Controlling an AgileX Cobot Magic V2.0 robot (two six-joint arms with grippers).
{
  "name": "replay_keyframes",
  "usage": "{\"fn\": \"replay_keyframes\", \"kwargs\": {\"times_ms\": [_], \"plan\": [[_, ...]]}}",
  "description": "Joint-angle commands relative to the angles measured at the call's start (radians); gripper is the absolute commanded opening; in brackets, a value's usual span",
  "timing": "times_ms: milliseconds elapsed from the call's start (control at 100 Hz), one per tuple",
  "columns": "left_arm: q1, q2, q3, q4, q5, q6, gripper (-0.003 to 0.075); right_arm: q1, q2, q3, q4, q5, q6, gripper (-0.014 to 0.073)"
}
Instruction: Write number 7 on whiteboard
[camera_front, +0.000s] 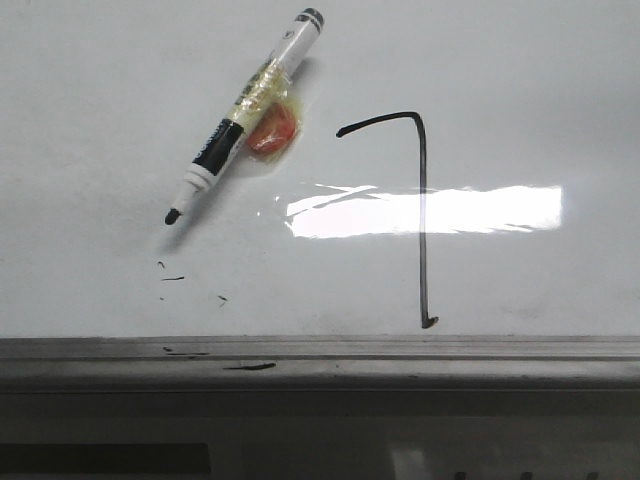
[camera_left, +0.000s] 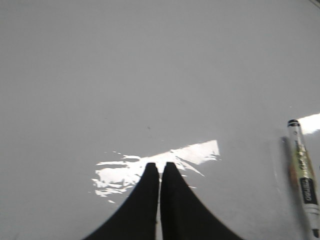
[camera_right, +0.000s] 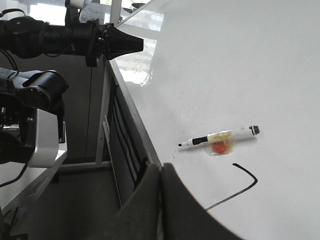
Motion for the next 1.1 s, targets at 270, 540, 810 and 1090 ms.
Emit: {"fn": "replay_keyframes", "kwargs": {"times_ms": [270, 540, 810, 1090], "plan": [[0.165, -0.037, -0.011, 0.760, 0.077, -0.813, -0.0020, -0.002, 0.016, -0.024, -0.013, -0.074, 0.001, -0.0043], [0.179, -0.059, 0.132, 1.131, 0.117, -1.297, -0.0020, -0.002, 0.016, -0.024, -0.013, -0.074, 0.001, -0.0043], [0.230, -0.085, 0.185, 1.114, 0.260, -1.297, -0.0020, -0.002, 0.016, -0.024, -0.013, -0.074, 0.001, -0.0043], [0.230, -0.085, 0.186, 1.114, 0.299, -1.297, -0.0020, -0.002, 0.016, -0.024, -0.013, -0.074, 0.001, -0.0043]]}}
